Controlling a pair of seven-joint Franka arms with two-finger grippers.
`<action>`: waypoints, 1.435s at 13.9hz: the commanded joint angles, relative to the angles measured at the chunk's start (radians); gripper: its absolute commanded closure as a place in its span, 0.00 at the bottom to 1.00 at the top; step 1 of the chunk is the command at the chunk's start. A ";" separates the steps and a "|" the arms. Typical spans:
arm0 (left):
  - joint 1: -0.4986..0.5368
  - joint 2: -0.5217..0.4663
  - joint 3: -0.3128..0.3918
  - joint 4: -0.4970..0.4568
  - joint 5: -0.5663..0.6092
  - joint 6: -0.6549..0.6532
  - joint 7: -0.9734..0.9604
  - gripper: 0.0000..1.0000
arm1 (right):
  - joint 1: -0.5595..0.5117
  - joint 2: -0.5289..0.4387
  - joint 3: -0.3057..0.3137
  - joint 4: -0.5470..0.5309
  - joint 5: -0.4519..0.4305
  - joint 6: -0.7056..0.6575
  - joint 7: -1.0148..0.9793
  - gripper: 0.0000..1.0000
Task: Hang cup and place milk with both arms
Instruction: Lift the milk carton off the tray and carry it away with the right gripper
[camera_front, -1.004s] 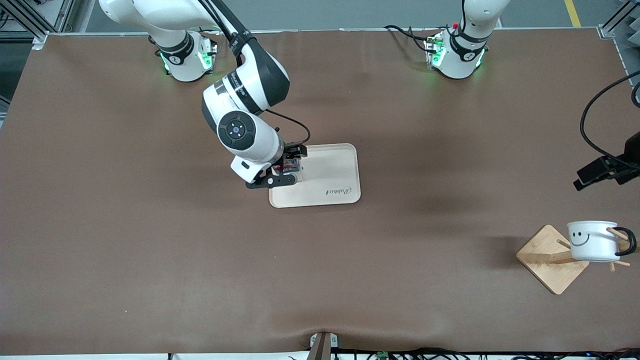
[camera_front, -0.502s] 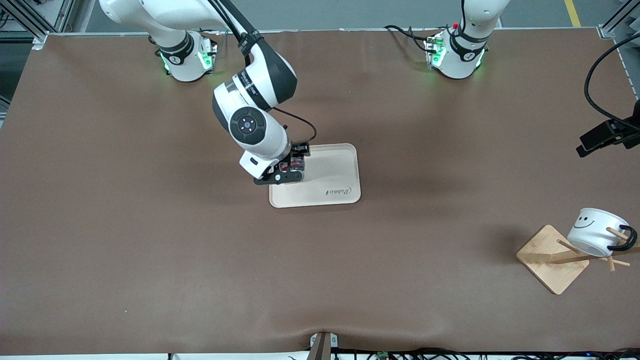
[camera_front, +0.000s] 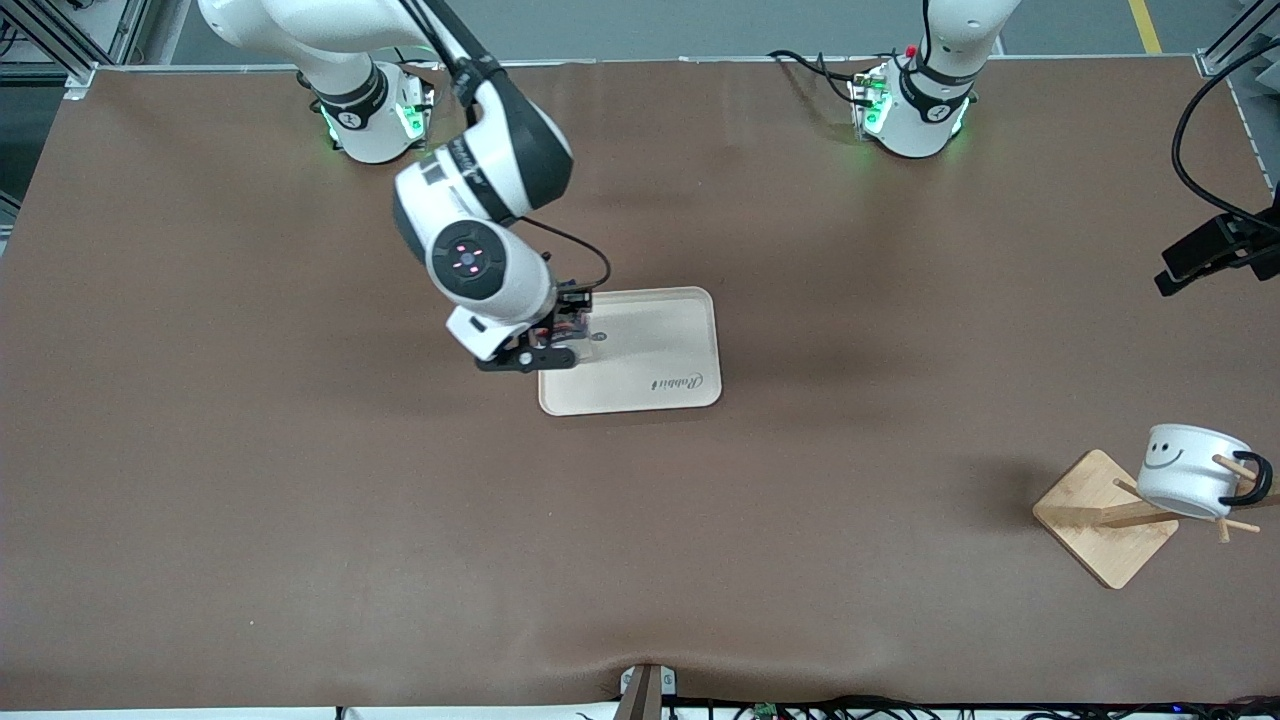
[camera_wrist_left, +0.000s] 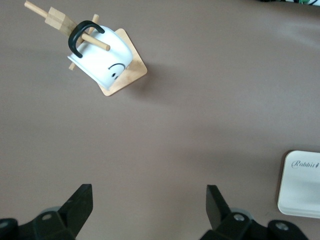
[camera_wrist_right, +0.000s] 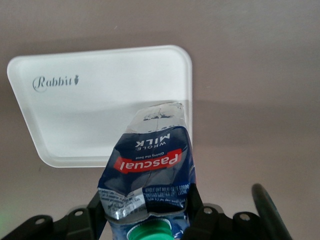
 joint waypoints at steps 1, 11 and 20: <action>-0.022 -0.076 0.007 0.005 -0.004 -0.032 0.007 0.00 | -0.070 -0.018 0.011 0.060 -0.011 -0.087 -0.003 1.00; -0.754 -0.118 0.736 -0.038 -0.039 -0.058 0.010 0.00 | -0.273 -0.150 0.002 0.014 -0.057 -0.268 -0.168 1.00; -0.868 -0.208 0.880 -0.181 -0.100 0.016 -0.035 0.00 | -0.478 -0.215 0.002 -0.084 -0.149 -0.218 -0.242 1.00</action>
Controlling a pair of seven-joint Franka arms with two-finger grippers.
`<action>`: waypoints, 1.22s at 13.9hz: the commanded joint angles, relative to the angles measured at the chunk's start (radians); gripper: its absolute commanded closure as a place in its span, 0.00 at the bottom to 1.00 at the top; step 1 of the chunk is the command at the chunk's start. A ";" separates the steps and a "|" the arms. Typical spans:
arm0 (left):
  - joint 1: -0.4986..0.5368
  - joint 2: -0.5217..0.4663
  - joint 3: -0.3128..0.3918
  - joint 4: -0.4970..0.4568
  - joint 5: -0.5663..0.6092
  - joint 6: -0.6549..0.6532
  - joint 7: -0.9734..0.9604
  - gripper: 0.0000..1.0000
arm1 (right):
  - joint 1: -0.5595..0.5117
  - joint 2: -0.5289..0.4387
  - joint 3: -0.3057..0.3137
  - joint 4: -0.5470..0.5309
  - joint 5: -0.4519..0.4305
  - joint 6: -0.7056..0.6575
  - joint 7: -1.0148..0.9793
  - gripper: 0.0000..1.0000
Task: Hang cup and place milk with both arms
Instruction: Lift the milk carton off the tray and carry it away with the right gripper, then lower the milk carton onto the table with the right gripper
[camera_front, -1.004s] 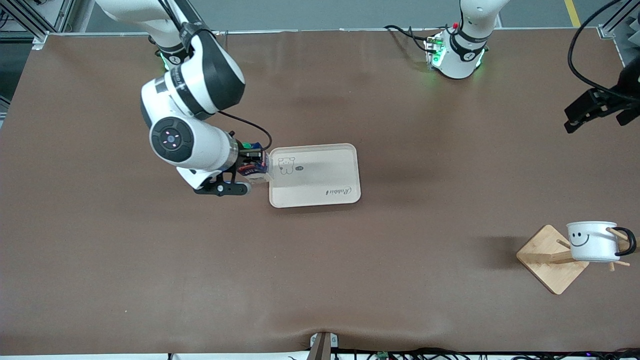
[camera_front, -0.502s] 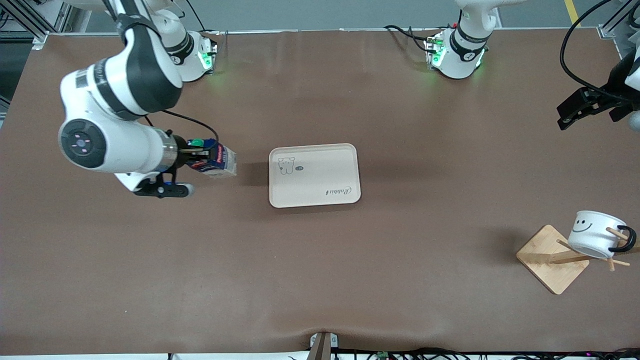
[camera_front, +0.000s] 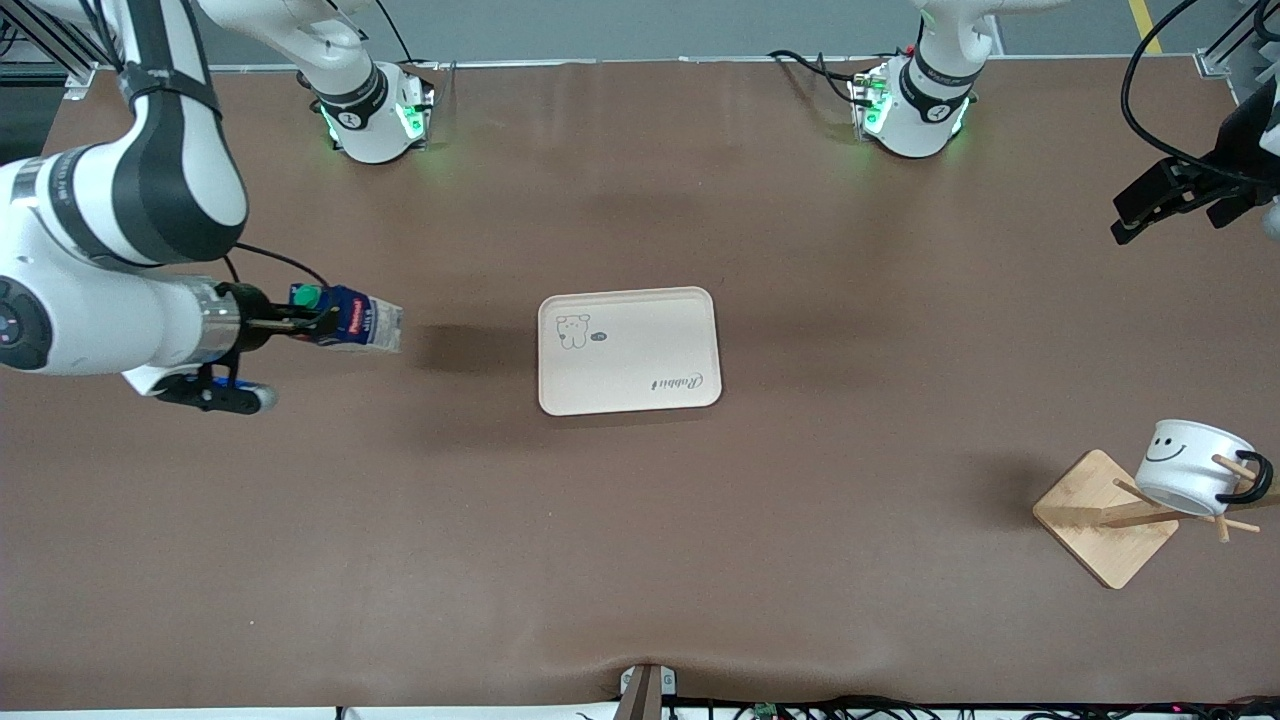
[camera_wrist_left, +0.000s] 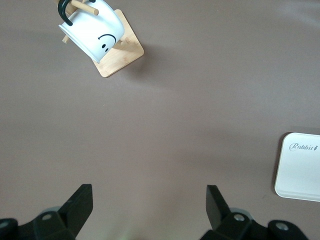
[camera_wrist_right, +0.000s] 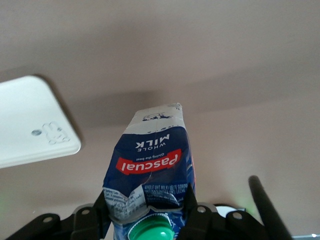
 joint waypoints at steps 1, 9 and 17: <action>-0.013 -0.023 0.010 -0.030 -0.014 0.016 -0.033 0.00 | -0.065 -0.099 0.015 -0.118 -0.049 0.104 -0.007 1.00; -0.012 -0.024 -0.026 -0.025 -0.012 0.008 -0.076 0.00 | -0.282 -0.096 0.014 -0.419 -0.113 0.435 -0.225 1.00; -0.008 -0.024 -0.026 -0.019 -0.012 0.002 -0.094 0.00 | -0.333 -0.085 0.009 -0.422 -0.193 0.438 -0.219 1.00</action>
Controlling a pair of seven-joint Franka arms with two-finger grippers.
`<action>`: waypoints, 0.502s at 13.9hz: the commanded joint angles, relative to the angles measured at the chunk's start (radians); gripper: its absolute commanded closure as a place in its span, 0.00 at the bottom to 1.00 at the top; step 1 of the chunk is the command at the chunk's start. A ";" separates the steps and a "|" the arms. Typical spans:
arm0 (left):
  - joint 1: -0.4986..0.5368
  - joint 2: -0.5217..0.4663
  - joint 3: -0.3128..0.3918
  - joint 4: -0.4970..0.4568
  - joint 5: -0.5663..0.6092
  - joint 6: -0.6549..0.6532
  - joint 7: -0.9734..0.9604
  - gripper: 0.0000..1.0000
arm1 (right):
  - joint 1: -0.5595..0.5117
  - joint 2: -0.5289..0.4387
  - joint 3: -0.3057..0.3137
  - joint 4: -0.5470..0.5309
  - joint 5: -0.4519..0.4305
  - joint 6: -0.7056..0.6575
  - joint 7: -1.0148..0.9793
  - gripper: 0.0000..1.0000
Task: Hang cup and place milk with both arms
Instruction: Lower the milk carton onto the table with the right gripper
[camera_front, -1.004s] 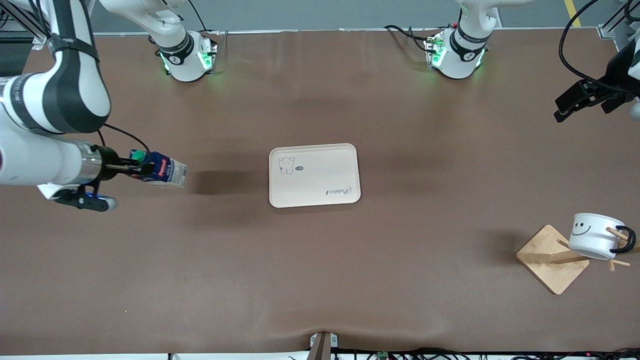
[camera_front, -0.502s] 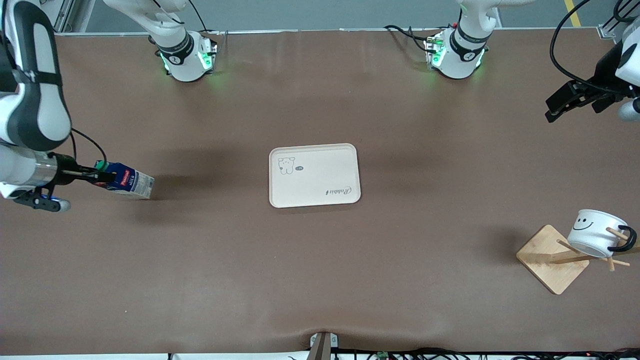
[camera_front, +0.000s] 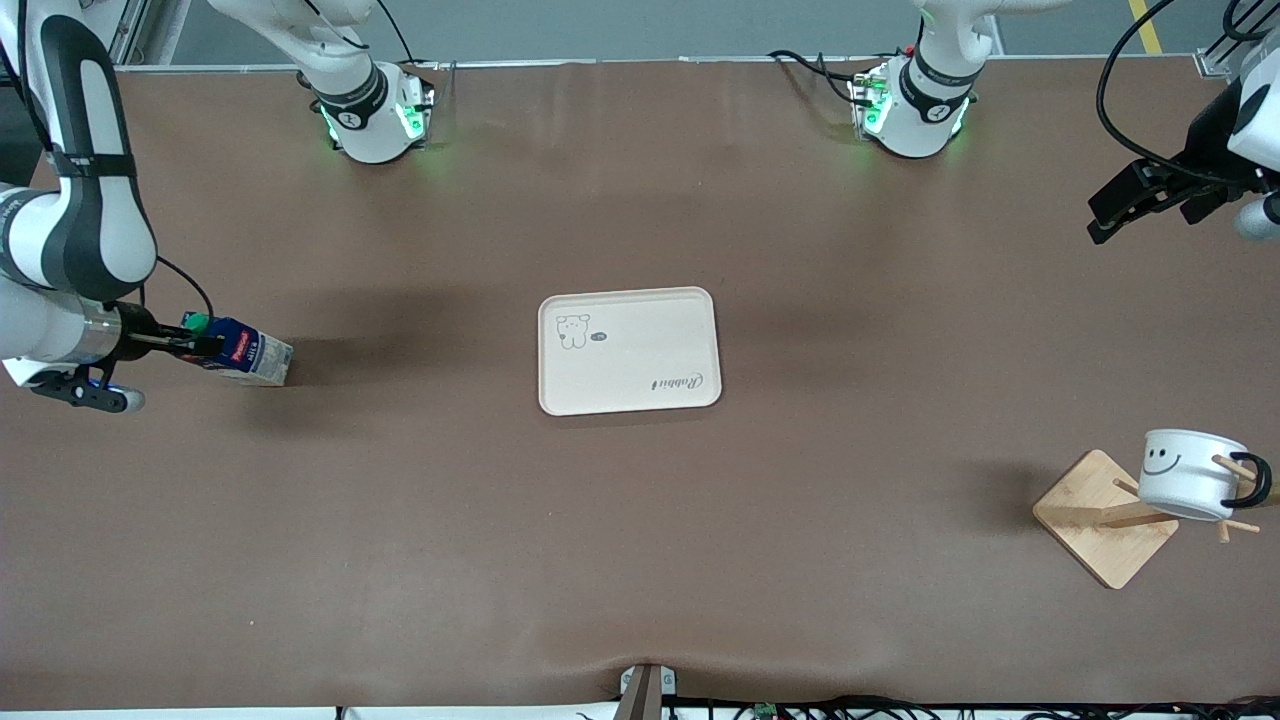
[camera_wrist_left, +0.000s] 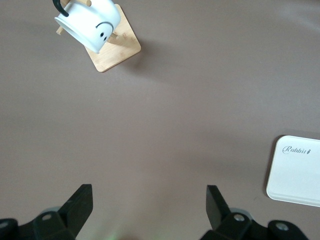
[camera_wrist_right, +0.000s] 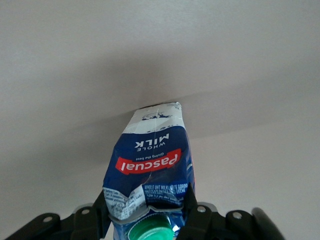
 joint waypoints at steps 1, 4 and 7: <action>0.006 -0.019 -0.005 -0.010 -0.011 0.001 -0.033 0.00 | -0.021 -0.013 0.016 -0.031 -0.025 0.010 0.002 1.00; 0.000 -0.017 -0.006 -0.010 -0.010 0.002 -0.055 0.00 | -0.018 -0.004 0.016 -0.028 -0.022 0.005 0.001 0.10; 0.000 -0.014 -0.006 -0.008 -0.008 0.004 -0.055 0.00 | -0.009 -0.004 0.019 -0.014 -0.022 -0.079 -0.004 0.00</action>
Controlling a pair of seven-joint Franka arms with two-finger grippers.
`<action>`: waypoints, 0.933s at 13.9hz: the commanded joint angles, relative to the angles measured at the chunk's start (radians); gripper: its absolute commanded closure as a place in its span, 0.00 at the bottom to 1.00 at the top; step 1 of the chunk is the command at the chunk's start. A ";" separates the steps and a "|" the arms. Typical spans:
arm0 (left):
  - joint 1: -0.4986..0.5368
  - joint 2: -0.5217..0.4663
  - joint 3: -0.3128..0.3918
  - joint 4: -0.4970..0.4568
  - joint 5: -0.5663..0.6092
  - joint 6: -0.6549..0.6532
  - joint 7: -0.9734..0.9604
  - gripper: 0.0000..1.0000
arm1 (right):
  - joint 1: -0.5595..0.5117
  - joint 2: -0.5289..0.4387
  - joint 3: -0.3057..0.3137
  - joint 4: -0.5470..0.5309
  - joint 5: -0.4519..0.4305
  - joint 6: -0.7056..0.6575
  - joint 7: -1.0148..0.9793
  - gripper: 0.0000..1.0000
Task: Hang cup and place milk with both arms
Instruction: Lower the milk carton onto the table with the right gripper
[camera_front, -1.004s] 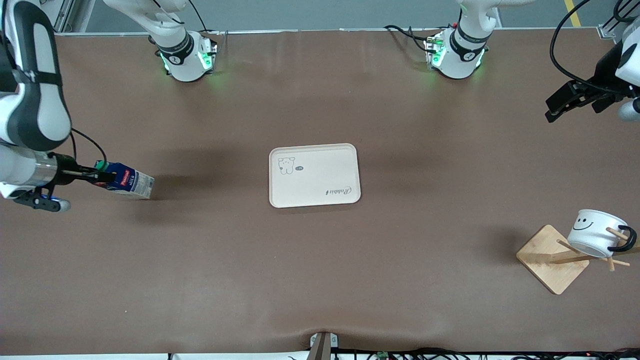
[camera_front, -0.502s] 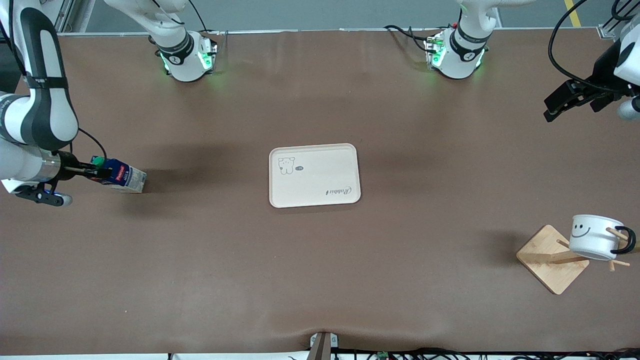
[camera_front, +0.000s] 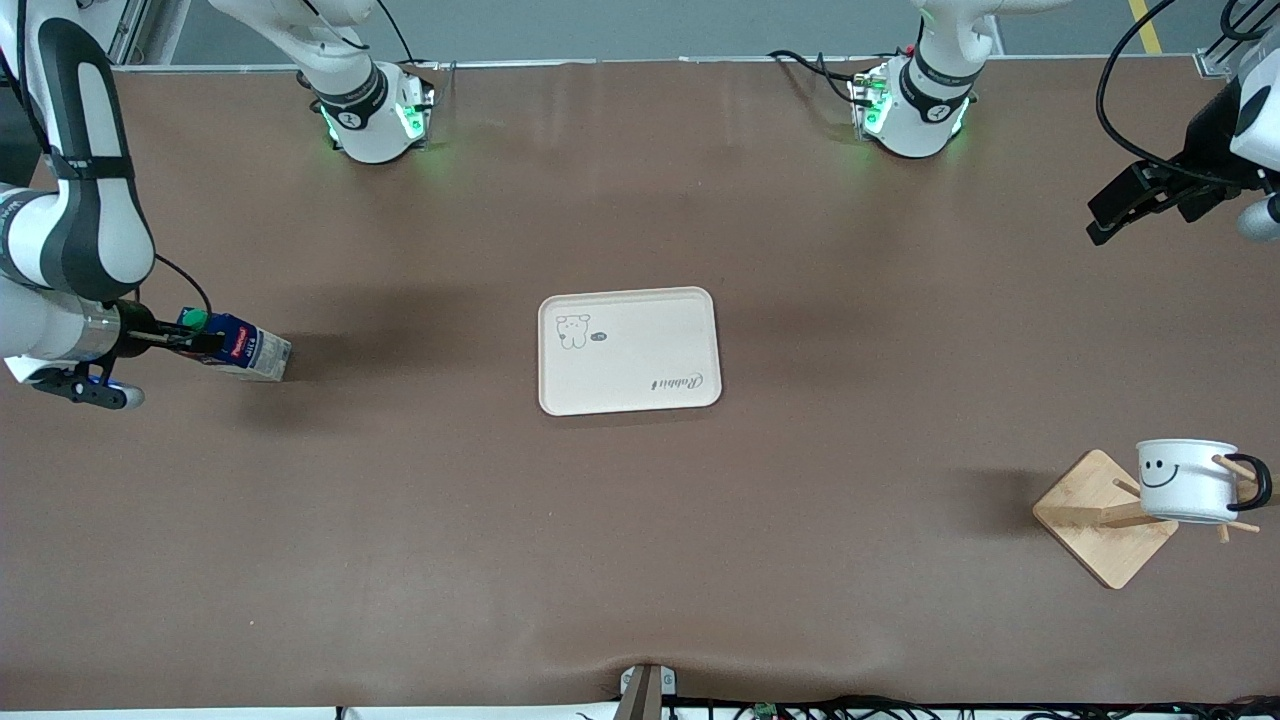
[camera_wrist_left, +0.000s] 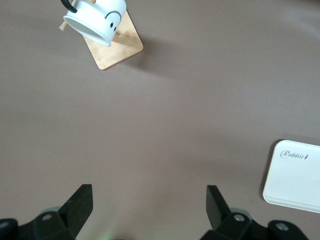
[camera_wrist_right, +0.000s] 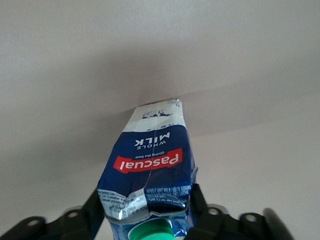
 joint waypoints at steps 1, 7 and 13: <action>0.001 -0.014 -0.004 -0.007 -0.008 0.004 -0.016 0.00 | -0.003 0.005 0.014 -0.001 -0.018 -0.083 -0.004 0.00; 0.007 -0.012 -0.003 -0.005 -0.008 0.001 0.015 0.00 | 0.005 0.047 0.016 0.144 -0.008 -0.083 -0.038 0.00; 0.007 -0.012 -0.003 -0.005 -0.010 -0.001 0.018 0.00 | 0.036 0.114 0.016 0.486 0.009 -0.324 -0.044 0.00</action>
